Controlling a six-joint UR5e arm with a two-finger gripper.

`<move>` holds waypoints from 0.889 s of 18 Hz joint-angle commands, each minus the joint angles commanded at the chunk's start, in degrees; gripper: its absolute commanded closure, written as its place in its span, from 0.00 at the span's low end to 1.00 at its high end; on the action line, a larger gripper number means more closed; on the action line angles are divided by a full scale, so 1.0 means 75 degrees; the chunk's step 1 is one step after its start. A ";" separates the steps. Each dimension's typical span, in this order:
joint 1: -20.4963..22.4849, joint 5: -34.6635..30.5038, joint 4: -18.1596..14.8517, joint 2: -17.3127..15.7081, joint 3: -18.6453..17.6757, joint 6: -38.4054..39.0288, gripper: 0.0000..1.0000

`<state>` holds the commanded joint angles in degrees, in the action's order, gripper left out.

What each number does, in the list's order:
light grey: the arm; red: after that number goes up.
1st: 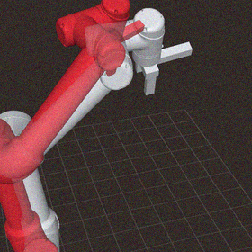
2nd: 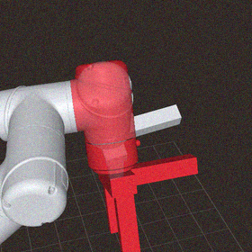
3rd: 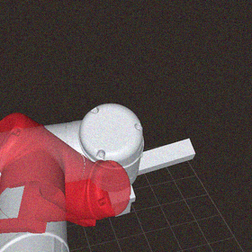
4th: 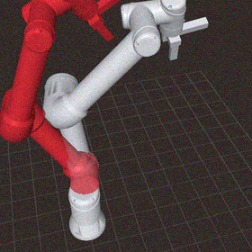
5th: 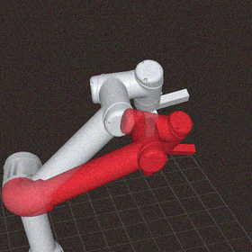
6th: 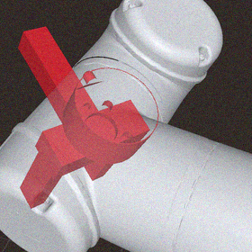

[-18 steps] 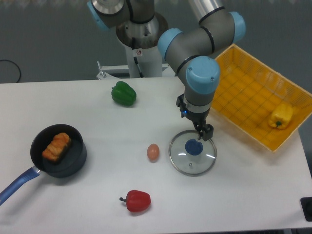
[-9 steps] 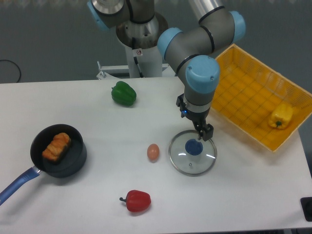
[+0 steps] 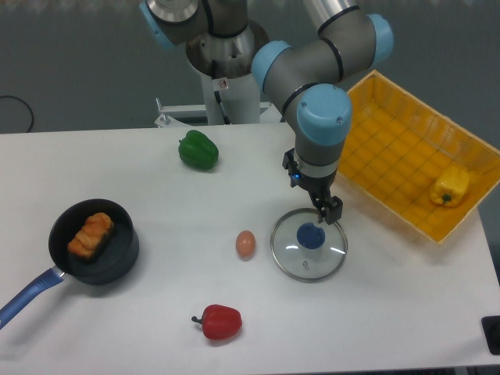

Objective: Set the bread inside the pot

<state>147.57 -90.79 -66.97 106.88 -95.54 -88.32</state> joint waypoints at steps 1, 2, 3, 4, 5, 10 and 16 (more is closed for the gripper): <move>-0.0012 0.0023 0.0023 0.0023 -0.0058 0.0034 0.00; -0.0023 0.0035 0.0046 0.0105 -0.0024 0.0023 0.00; -0.0058 0.0012 0.0128 0.0268 0.0104 0.0069 0.00; -0.0105 0.0000 0.0221 0.0385 0.0163 0.0046 0.00; -0.0117 0.0000 0.0327 0.0468 0.0222 0.0081 0.00; -0.0117 -0.0023 0.0550 0.0913 0.0503 0.0105 0.00; -0.0082 -0.0011 0.0750 0.1078 0.0527 0.0128 0.00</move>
<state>146.95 -90.88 -61.35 114.96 -91.58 -87.36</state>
